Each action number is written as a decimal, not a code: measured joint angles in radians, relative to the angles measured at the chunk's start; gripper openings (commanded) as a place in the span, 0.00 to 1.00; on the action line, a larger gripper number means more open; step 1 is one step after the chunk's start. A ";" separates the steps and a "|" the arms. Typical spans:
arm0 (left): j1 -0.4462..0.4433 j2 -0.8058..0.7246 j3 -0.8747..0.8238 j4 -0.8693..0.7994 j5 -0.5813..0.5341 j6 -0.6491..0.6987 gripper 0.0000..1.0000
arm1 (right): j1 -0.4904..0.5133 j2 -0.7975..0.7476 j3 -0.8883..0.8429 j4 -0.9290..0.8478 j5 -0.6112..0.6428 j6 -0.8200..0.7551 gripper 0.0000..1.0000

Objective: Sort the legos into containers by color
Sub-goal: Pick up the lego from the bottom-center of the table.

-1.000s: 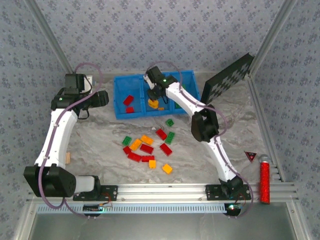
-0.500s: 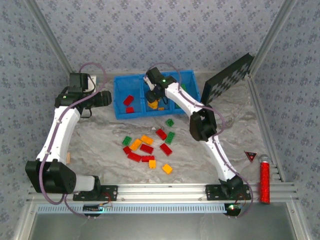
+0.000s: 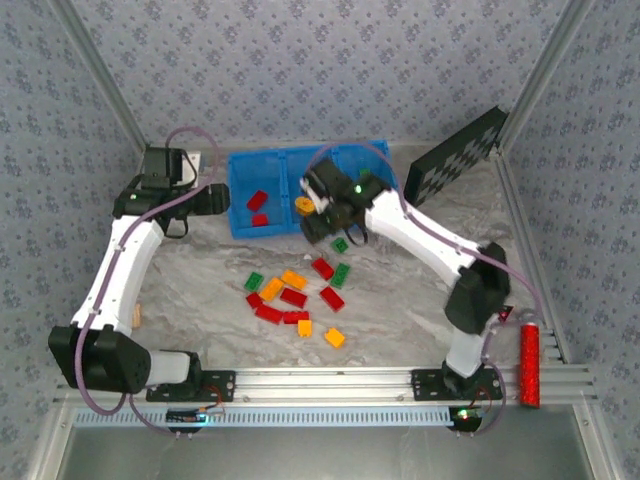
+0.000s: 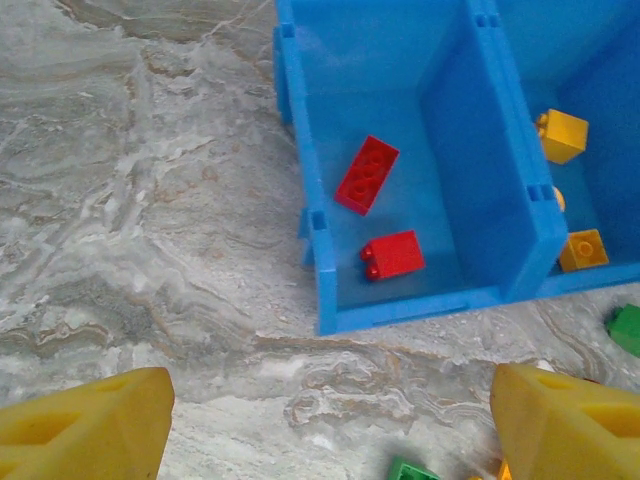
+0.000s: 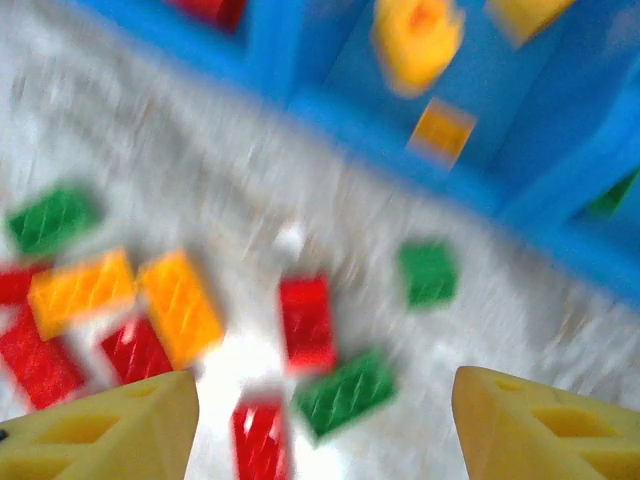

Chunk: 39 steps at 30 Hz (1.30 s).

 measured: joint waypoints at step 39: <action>-0.055 -0.105 -0.018 -0.008 -0.004 0.011 0.86 | 0.380 0.006 -0.583 0.201 -0.045 0.264 0.36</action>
